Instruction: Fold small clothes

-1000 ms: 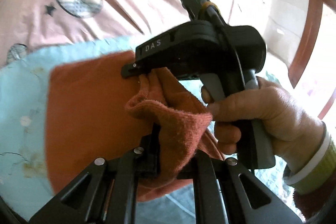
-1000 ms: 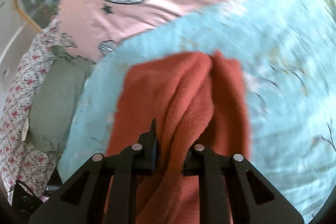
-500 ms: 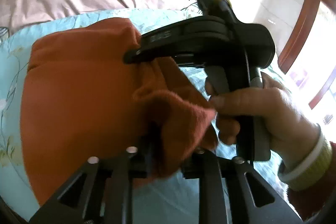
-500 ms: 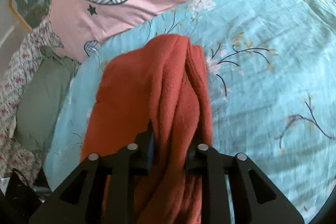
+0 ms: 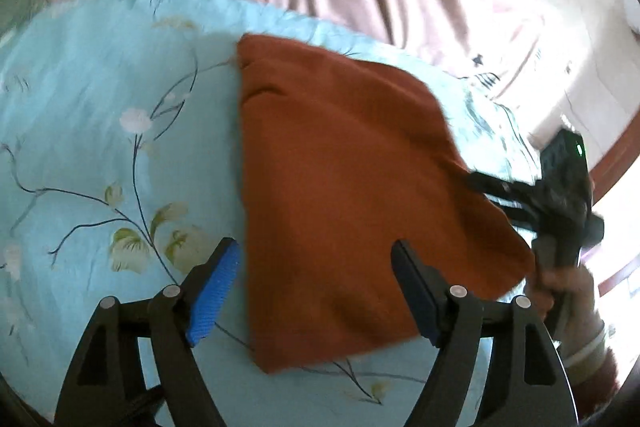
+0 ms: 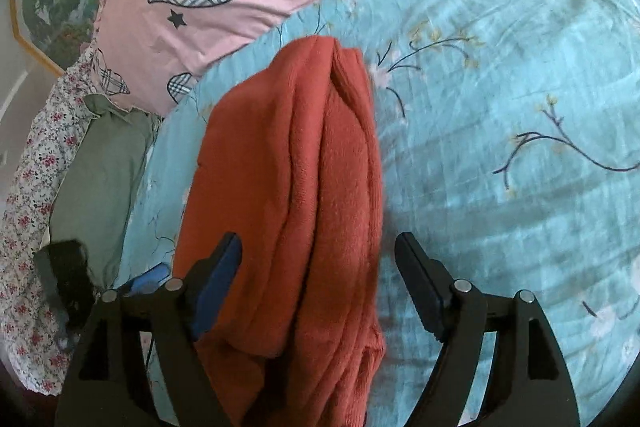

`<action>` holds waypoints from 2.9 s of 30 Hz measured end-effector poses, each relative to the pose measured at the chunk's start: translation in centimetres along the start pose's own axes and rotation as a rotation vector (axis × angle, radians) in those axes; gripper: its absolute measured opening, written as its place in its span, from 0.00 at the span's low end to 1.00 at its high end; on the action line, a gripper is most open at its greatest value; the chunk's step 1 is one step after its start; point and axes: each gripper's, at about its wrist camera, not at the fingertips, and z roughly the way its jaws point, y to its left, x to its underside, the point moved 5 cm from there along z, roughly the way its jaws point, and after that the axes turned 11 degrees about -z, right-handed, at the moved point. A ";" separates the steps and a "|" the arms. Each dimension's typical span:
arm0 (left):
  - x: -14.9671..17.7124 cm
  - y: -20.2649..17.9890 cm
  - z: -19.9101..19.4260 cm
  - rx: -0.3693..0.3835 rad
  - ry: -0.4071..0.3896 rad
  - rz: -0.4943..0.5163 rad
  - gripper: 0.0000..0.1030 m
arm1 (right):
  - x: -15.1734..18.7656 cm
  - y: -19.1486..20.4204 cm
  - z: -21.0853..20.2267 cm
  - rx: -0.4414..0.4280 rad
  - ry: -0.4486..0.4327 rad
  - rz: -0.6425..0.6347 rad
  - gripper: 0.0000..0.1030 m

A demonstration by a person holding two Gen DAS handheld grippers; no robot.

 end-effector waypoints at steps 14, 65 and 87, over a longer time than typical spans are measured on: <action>-3.5 0.6 4.0 0.142 0.103 -0.035 0.23 | 0.7 3.9 1.8 -0.150 0.000 0.040 0.26; 7.0 8.6 -13.2 0.028 -0.050 0.054 0.46 | 2.4 13.2 7.1 -0.029 -0.067 -0.085 0.10; 8.4 8.8 -12.1 0.007 -0.028 0.045 0.46 | 2.4 16.2 3.4 0.025 -0.123 -0.134 0.15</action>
